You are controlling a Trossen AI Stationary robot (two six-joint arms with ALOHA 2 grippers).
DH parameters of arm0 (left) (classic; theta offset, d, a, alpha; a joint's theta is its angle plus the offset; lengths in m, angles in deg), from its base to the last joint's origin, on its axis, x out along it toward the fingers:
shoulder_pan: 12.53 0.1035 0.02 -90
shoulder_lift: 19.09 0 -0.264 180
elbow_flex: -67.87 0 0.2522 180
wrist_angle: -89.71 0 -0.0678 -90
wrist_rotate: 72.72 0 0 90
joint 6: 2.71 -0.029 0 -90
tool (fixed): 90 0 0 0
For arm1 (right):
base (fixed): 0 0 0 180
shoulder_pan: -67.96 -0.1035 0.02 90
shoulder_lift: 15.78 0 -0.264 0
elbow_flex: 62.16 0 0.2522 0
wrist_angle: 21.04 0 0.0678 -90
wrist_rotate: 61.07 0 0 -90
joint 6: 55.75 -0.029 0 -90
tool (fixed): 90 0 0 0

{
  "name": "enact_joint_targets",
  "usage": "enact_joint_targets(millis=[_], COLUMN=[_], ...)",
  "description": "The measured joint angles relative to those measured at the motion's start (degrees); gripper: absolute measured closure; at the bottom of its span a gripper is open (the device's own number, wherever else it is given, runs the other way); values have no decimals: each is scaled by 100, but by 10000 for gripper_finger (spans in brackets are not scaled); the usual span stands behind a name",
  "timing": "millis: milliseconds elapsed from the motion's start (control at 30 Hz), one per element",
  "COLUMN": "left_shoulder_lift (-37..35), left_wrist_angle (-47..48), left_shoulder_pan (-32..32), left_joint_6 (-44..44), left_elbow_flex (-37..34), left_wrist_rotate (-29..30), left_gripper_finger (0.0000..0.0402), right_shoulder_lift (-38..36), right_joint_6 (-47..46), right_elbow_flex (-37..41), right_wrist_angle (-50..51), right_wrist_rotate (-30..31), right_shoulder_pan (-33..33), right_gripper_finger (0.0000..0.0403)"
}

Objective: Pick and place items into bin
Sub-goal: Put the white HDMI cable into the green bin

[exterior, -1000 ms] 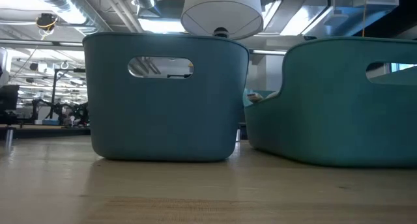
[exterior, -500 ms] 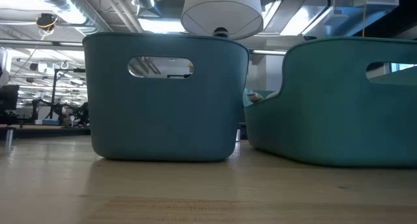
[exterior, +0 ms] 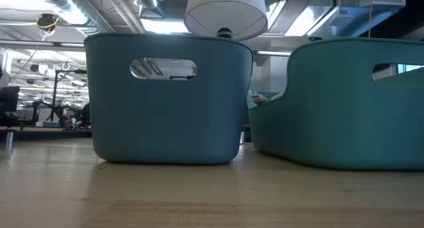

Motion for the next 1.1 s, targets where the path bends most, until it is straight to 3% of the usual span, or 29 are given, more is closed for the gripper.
enact_joint_targets(millis=[133,233,467,667,800,933,1100], left_shoulder_lift=[0,0,0,0,0,0,0], left_wrist_angle=[0,7,34,39,38,29,20], left_shoulder_pan=[-1,1,1,-1,-2,1,0], left_joint_6=[64,109,149,147,146,146,146], left_elbow_flex=[0,0,0,0,0,0,0], left_wrist_rotate=[0,-16,-210,-197,-196,-195,-192], left_gripper_finger=[197,197,197,197,197,197,197], right_shoulder_lift=[-4,53,109,59,66,70,72], right_joint_6=[-118,-42,157,175,196,196,201], right_elbow_flex=[-127,186,1356,2110,2208,2208,2042], right_wrist_angle=[8,-564,-1168,-2346,-2506,-2496,-2436], right_wrist_rotate=[528,743,-1121,-1531,-1609,-1568,-1474], right_shoulder_pan=[-21,-24,-69,-81,-82,-80,-80], right_gripper_finger=[402,392,288,170,121,110,126])
